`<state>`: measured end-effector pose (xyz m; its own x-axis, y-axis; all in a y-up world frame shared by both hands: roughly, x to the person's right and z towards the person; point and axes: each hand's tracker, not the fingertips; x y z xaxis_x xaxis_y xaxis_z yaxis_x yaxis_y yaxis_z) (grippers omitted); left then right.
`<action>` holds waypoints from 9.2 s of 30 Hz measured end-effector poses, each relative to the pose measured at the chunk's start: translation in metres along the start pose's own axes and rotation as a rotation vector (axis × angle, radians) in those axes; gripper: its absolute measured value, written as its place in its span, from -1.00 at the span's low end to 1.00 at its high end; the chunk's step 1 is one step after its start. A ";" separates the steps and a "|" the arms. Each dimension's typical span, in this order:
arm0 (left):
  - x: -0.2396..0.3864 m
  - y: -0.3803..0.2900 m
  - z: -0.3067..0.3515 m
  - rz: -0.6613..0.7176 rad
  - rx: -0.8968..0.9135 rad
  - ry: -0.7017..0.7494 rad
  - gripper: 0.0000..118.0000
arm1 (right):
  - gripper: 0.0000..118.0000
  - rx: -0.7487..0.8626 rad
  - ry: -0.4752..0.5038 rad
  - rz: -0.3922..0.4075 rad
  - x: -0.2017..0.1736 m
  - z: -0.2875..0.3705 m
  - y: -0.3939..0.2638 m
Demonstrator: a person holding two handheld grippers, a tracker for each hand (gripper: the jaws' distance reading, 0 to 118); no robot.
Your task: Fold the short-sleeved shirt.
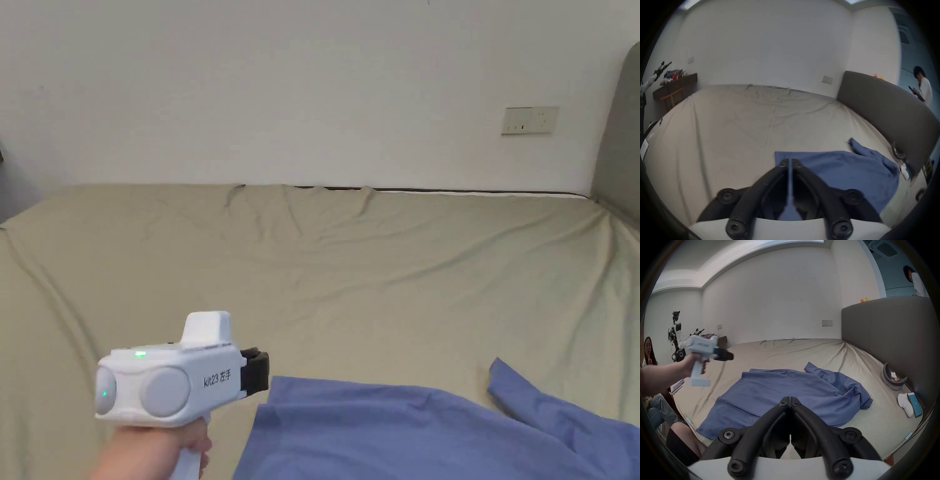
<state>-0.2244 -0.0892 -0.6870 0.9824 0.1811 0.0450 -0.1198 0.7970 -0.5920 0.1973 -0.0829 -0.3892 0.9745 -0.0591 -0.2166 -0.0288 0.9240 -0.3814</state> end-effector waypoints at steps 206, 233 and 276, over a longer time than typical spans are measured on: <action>-0.147 -0.228 0.287 0.082 0.044 0.079 0.57 | -1.00 -0.053 0.135 0.127 -0.041 0.075 -0.006; -0.106 -0.227 0.260 0.010 0.073 0.056 -0.95 | -1.00 -0.191 0.090 0.105 -0.017 0.051 -0.030; -0.104 -0.165 0.303 0.045 0.172 0.011 -0.95 | -0.97 0.018 -0.015 0.041 0.062 -0.089 0.128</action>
<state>-0.3498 -0.0652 -0.3506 0.9769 0.2132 0.0117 -0.1856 0.8750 -0.4471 0.2339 -0.0015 -0.5315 0.9758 -0.0155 -0.2181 -0.0649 0.9320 -0.3565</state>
